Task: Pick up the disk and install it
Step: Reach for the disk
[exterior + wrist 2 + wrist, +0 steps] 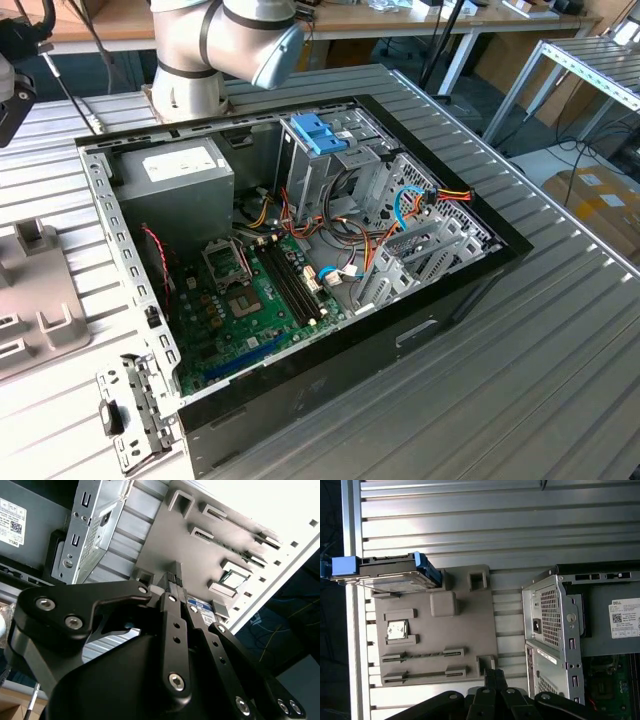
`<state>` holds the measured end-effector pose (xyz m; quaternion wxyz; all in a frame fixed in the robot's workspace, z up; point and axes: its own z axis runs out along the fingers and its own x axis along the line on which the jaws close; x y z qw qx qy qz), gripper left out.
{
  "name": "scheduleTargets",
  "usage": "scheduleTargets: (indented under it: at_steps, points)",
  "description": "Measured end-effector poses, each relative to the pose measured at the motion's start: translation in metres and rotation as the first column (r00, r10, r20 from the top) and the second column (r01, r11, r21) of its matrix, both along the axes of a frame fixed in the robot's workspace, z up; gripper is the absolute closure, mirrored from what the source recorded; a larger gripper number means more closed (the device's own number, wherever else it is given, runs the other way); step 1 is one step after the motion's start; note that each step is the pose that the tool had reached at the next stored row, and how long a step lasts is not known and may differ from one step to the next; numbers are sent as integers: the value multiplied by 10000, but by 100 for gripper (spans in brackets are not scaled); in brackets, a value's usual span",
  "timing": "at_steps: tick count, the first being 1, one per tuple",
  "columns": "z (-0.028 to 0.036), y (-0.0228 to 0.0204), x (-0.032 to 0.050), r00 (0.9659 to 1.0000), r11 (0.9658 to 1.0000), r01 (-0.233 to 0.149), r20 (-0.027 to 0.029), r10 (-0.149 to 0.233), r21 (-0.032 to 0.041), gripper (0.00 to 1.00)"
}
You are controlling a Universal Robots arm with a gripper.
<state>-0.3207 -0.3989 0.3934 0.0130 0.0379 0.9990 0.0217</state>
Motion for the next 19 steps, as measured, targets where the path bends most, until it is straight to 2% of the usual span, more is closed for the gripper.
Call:
scheduleTargets:
  at_steps: [19]
  points:
    - [-1,0,-249,10000,10000,-1,1,1,1,89]
